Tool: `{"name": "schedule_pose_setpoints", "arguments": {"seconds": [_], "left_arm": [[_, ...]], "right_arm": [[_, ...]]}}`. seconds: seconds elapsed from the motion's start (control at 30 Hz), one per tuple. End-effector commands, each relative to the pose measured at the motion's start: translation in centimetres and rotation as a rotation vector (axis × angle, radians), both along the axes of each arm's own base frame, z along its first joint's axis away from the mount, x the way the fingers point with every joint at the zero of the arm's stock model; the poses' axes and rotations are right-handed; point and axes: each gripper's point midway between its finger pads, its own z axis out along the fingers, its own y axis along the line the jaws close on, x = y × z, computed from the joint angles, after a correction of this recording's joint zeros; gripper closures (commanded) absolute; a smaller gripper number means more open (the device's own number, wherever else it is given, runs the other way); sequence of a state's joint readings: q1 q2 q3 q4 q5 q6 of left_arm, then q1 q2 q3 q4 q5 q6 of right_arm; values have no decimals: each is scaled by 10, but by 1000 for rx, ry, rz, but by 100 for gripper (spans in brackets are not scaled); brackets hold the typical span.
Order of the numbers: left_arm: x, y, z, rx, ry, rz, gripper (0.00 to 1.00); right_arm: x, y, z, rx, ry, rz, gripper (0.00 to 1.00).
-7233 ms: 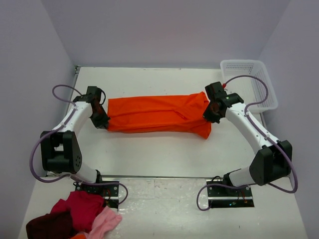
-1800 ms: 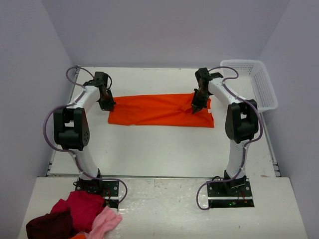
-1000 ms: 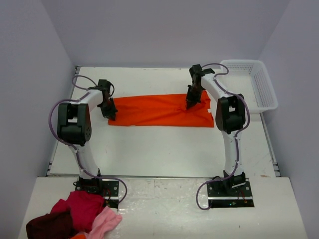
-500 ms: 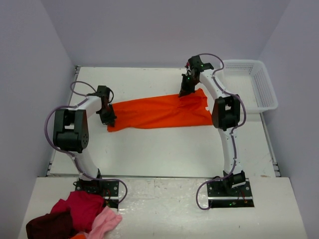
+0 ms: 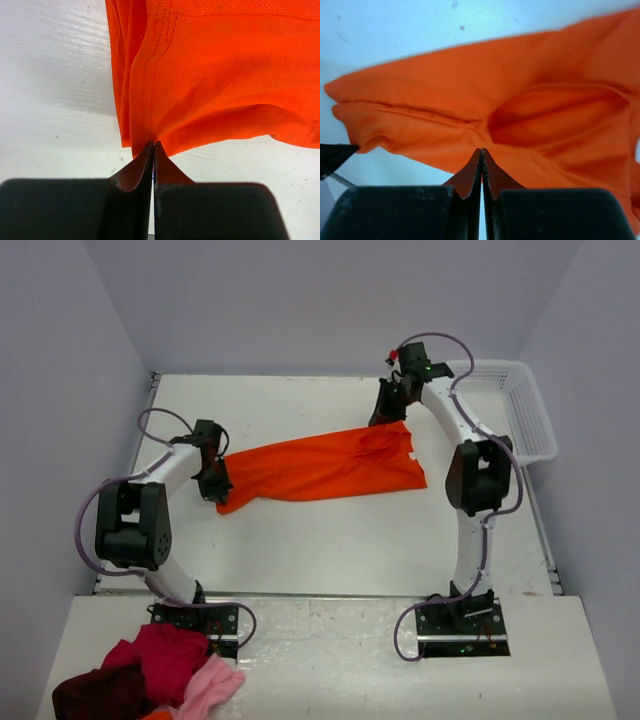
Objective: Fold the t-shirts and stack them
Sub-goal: Fold the other side of the tshirt into a rectangle
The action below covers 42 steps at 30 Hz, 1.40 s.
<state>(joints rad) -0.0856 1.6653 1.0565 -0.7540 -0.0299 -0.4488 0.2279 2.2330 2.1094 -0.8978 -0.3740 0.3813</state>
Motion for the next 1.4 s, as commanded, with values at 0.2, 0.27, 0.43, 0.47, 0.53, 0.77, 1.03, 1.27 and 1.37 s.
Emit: {"name": "schedule_pose_setpoints", "arguments": {"seconds": [0.2, 0.27, 0.43, 0.47, 0.53, 0.77, 1.03, 1.27, 1.37], "left_arm": [[14, 1, 24, 36, -38, -44, 100], [17, 2, 29, 38, -56, -43, 100], [24, 1, 47, 35, -100, -45, 100], [26, 1, 53, 34, -117, -49, 100], [31, 3, 62, 47, -139, -47, 100], [37, -1, 67, 27, -161, -46, 100], [39, -9, 70, -2, -173, -61, 100], [23, -14, 74, -17, -182, -74, 100], [15, -13, 75, -2, -195, -83, 100]], "right_arm": [[-45, -40, -21, -127, 91, -83, 100], [-42, -36, -29, -116, 120, -73, 100], [-36, -32, -46, -102, 155, -85, 100], [-37, -31, -51, -99, 167, -86, 100], [-38, -30, -55, -97, 171, -94, 100], [-44, -33, -72, -107, 207, -101, 100], [-11, -16, -78, -56, 208, -51, 100], [26, 11, -77, 70, 167, -6, 100], [33, 25, -73, 147, 145, 35, 100]]}}
